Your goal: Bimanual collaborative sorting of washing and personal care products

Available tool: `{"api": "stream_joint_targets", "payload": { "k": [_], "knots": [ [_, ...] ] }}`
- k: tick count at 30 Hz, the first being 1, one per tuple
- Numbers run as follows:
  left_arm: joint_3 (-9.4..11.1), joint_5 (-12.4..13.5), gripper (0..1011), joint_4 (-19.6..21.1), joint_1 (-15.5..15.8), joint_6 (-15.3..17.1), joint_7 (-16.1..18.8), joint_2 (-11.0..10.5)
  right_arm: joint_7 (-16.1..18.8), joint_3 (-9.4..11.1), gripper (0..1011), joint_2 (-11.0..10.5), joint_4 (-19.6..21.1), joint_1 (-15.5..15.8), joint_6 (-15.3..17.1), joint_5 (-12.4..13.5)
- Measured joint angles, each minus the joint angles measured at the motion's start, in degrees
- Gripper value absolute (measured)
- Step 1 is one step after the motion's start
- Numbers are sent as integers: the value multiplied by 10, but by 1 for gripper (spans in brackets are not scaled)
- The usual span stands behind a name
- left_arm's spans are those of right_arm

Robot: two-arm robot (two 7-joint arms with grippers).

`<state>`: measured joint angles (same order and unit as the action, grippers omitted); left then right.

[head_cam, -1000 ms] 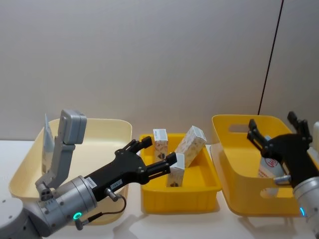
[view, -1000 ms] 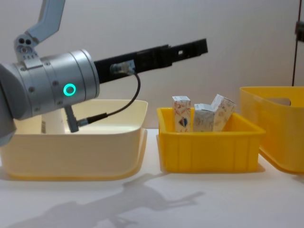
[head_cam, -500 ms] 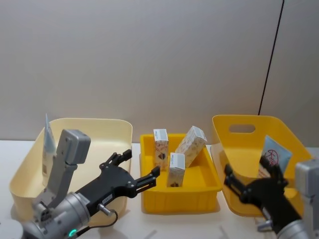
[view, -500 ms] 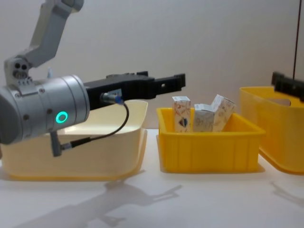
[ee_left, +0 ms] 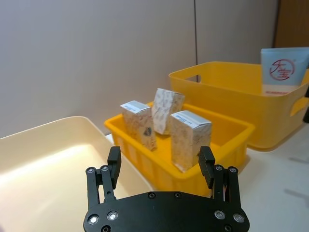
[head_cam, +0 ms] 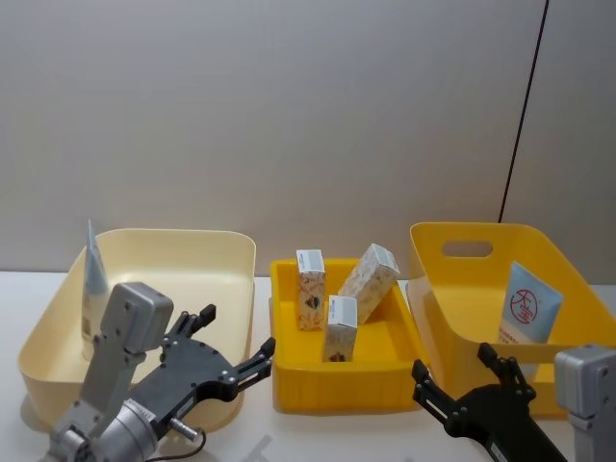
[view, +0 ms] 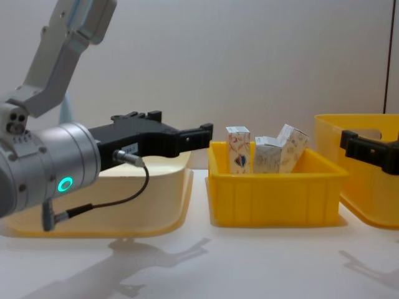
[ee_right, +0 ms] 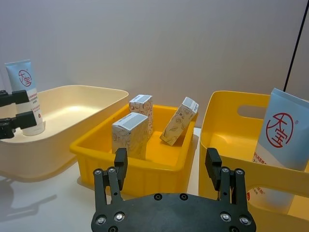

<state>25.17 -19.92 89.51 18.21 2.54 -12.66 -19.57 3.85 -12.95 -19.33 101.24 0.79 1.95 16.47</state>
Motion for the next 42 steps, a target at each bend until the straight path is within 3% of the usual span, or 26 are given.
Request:
{"api": "stream_joint_targets", "payload": {
  "k": [12, 18, 42],
  "knots": [
    [7, 63, 1003, 27, -34, -13, 89, -17, 0, 0, 1001, 0, 0, 0, 2, 0],
    [9, 80, 1003, 35, -44, -17, 115, -22, 0, -1, 1001, 4, 5, -3, 20, 1],
    [8, 84, 1003, 37, -46, -18, 120, -23, -27, -27, 1001, 44, 11, -66, 149, -13]
  ]
}}
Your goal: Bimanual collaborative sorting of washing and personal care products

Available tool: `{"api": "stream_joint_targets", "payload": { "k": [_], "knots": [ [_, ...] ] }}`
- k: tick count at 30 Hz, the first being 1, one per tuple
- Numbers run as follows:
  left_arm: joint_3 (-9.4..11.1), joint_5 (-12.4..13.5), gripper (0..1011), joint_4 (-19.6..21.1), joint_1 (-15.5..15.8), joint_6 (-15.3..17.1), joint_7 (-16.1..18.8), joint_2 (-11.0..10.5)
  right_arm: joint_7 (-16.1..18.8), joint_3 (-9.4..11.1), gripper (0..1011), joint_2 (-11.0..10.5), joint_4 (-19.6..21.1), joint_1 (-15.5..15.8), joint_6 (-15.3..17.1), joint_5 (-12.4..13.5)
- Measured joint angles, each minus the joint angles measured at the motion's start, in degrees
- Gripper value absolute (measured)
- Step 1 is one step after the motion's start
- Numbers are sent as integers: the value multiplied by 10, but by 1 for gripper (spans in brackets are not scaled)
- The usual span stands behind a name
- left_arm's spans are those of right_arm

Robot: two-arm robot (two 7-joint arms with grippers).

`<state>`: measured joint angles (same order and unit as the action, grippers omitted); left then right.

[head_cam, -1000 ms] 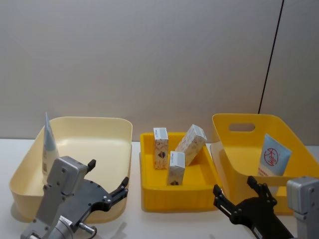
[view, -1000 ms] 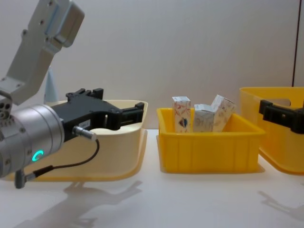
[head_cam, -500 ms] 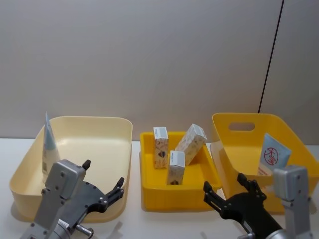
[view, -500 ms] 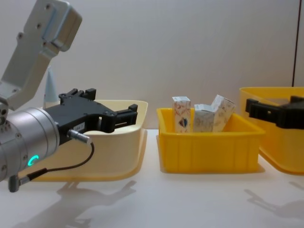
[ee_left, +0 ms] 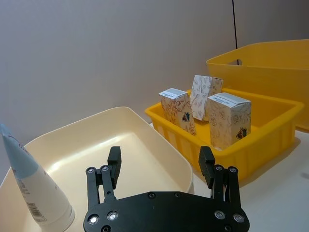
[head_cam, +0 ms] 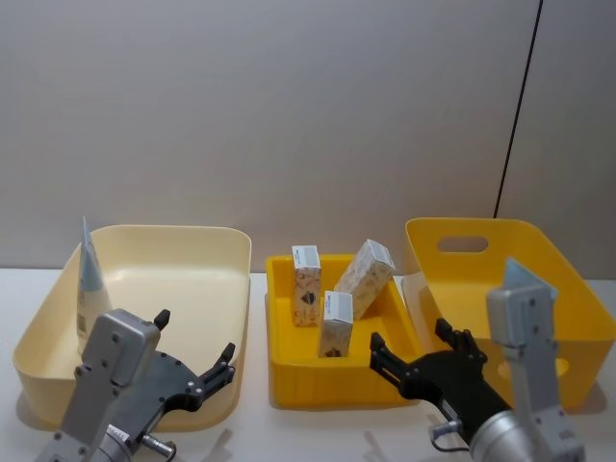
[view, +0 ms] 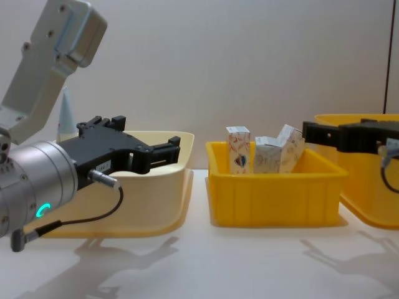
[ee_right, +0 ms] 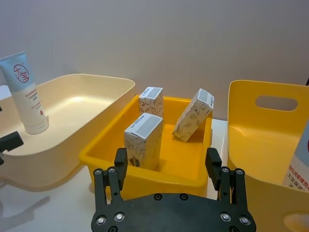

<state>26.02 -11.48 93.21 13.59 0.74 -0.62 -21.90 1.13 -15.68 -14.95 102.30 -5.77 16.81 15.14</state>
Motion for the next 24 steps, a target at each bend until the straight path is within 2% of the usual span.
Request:
{"api": "stream_joint_targets", "payload": {
  "k": [11, 24],
  "knots": [
    [0, 0, 1003, 0, 0, 0, 0, 0, -21, -15, 1001, 31, -29, -50, 52, -17],
    [0, 0, 1004, 0, 0, 1, 0, 0, -28, -36, 1001, 57, -71, -95, 79, -36]
  ]
}}
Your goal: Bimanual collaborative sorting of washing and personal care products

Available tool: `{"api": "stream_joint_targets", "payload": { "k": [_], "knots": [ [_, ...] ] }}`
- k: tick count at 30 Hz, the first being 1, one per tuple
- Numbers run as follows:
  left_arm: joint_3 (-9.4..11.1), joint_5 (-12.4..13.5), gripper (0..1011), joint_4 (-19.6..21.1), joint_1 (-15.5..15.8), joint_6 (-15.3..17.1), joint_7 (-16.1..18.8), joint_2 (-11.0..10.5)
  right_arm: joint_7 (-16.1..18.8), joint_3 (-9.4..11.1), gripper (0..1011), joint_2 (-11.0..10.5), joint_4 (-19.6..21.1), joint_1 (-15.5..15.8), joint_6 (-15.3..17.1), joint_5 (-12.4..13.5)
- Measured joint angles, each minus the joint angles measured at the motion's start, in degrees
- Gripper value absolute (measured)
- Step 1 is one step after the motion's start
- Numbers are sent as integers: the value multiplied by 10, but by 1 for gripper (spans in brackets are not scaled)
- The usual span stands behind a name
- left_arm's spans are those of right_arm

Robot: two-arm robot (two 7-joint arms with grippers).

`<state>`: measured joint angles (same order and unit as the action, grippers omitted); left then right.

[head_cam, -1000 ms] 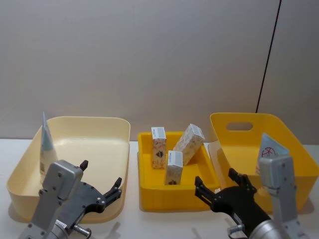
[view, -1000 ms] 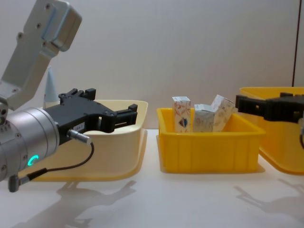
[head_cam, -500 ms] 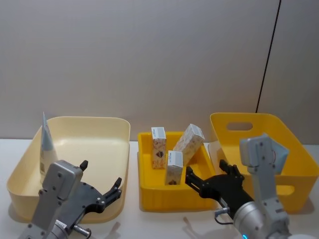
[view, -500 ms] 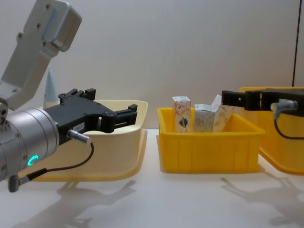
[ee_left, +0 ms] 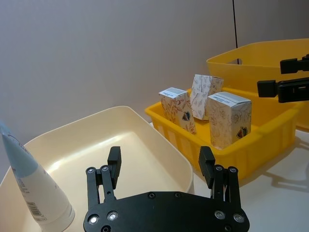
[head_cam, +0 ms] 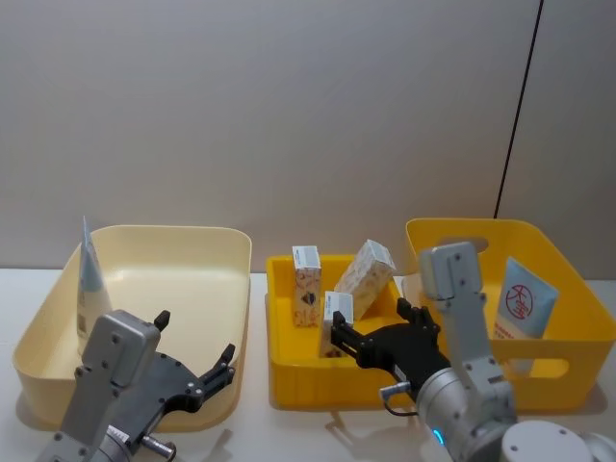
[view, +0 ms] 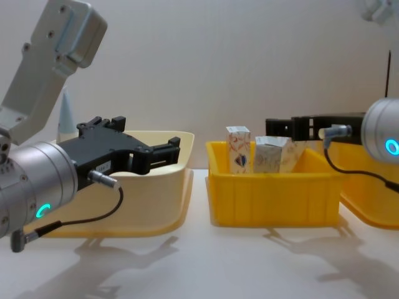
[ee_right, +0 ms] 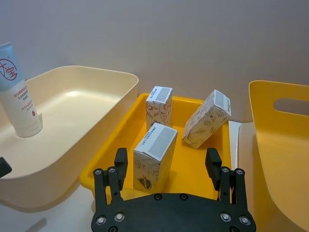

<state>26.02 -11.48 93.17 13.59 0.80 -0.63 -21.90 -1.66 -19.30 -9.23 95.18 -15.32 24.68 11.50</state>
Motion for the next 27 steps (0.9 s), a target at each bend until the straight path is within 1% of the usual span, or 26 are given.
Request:
{"api": "stream_joint_targets", "payload": {
  "k": [7, 13, 20, 27],
  "knots": [
    [0, 0, 1003, 0, 0, 0, 0, 0, -10, -8, 1001, 16, -25, -17, 1, -13],
    [0, 0, 1003, 0, 0, 0, 0, 0, -19, -14, 1001, 28, -49, -31, -5, -23],
    [0, 0, 1003, 0, 0, 0, 0, 0, -31, -22, 1001, 47, -89, -51, -18, -37],
    [0, 0, 1003, 0, 0, 0, 0, 0, -40, -26, 1001, 62, -125, -67, -29, -49]
  ]
}}
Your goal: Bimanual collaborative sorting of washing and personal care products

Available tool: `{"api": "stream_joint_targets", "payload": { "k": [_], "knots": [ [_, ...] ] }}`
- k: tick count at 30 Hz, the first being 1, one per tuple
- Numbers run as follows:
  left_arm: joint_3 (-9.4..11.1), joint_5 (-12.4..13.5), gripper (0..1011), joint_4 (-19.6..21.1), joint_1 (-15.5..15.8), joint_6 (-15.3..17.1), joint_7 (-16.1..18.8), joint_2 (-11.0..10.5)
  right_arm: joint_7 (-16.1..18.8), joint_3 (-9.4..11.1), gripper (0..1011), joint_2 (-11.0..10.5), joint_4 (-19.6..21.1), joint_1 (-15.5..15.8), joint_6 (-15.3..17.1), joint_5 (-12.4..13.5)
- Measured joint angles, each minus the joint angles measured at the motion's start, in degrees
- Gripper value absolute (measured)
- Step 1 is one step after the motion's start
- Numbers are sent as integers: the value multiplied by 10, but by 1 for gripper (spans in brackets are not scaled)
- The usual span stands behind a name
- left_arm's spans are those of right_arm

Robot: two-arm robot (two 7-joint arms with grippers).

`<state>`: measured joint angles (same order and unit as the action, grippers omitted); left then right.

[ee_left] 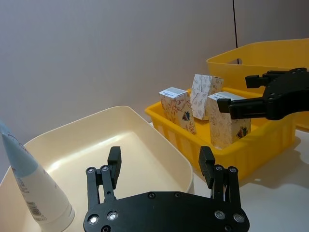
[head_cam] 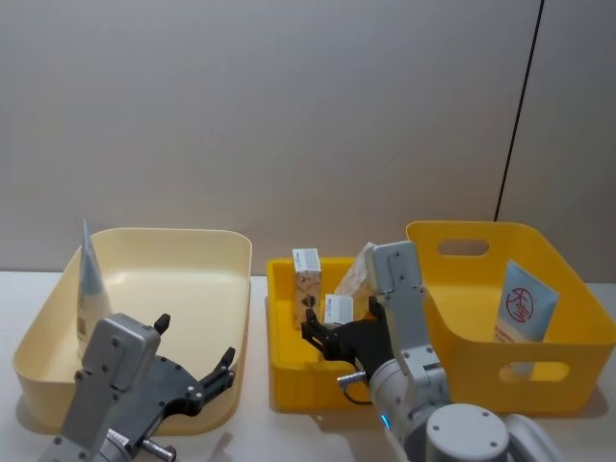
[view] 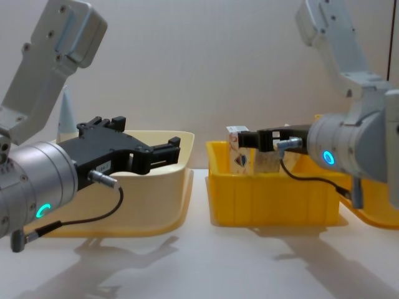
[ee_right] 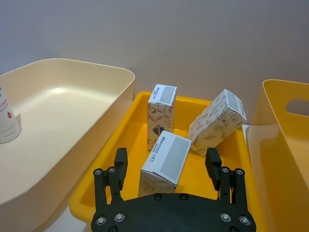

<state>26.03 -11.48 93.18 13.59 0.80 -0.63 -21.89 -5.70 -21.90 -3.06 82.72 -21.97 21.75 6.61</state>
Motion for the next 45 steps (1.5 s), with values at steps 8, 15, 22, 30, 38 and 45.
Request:
{"api": "stream_joint_targets", "payload": {
  "k": [8, 15, 22, 30, 38, 45],
  "knots": [
    [0, 0, 1003, 0, 0, 0, 0, 0, -13, 0, 1001, 14, -37, -13, -12, -12],
    [0, 0, 1003, 0, 0, 0, 0, 0, -18, 1, 1001, 23, -63, -22, -18, -18],
    [0, 0, 1003, 0, 0, 0, 0, 0, -20, 1, 943, 28, -79, -28, -21, -22],
    [0, 0, 1003, 0, 0, 0, 0, 0, -21, 2, 730, 32, -90, -31, -24, -25],
    [0, 0, 1003, 0, 0, 0, 0, 0, -22, 2, 505, 34, -95, -33, -25, -26],
    [0, 0, 1003, 0, 0, 0, 0, 0, -21, 4, 412, 32, -88, -29, -33, -27]
  ]
}}
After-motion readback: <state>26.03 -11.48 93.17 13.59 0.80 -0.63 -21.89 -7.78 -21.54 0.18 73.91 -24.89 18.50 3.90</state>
